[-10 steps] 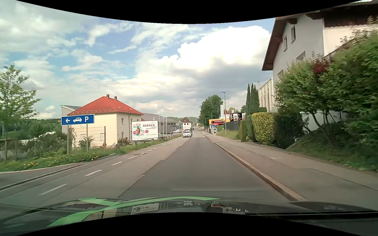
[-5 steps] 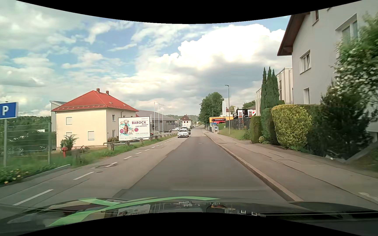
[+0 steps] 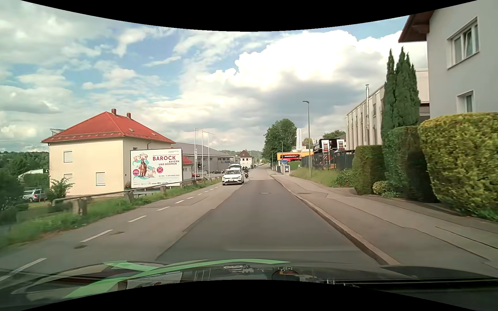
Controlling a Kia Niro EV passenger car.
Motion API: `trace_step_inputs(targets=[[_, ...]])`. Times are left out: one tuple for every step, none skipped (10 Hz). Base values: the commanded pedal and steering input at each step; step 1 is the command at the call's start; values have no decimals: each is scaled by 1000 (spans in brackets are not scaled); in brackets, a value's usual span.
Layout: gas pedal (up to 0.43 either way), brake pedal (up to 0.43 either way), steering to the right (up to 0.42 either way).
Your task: Follow the waypoints while adhering to traffic rules and regulations
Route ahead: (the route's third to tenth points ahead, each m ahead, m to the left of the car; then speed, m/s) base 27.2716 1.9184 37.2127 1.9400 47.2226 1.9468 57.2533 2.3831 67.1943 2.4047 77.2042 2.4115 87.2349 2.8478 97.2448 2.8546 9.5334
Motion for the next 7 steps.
trace_step_inputs(targets=[[169,0,-5],[169,0,-6],[169,0,-5],[169,0,-5],[169,0,-4],[169,0,-4],[169,0,-4]])
